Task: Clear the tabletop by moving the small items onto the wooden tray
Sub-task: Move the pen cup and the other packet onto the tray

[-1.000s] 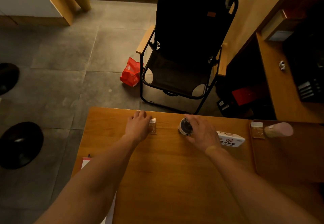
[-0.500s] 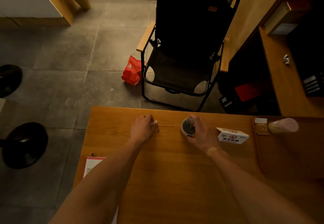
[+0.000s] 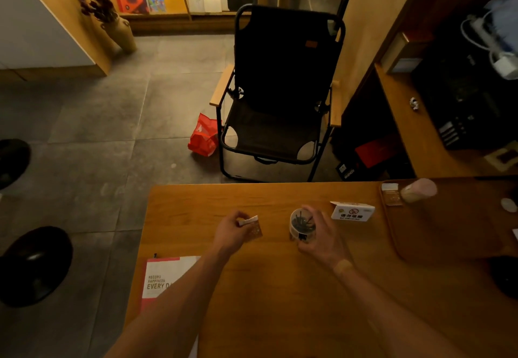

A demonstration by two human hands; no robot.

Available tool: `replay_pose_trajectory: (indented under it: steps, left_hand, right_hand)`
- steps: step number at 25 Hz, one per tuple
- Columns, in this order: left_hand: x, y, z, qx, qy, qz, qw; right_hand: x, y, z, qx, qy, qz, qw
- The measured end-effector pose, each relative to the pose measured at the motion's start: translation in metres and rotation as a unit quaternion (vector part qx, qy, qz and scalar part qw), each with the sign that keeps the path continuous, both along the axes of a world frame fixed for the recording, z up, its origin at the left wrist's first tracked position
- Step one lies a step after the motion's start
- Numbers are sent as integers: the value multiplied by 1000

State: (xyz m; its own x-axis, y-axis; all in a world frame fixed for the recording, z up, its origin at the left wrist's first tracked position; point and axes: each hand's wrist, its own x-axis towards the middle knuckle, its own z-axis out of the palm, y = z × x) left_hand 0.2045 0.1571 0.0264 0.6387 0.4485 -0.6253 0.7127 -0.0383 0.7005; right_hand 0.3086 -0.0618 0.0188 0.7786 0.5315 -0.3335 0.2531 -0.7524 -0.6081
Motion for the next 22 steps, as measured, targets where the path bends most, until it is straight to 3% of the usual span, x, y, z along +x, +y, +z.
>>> replay_pose_trajectory:
  steps: [9, 22]
  left_hand:
    - [-23, -61, 61, -58, -66, -22, 996]
    - [-16, -207, 102, -18, -84, -43, 995]
  right_hand:
    - [-43, -54, 68, 52, -47, -38, 997]
    - [-52, -215, 100, 67, -62, -50, 995]
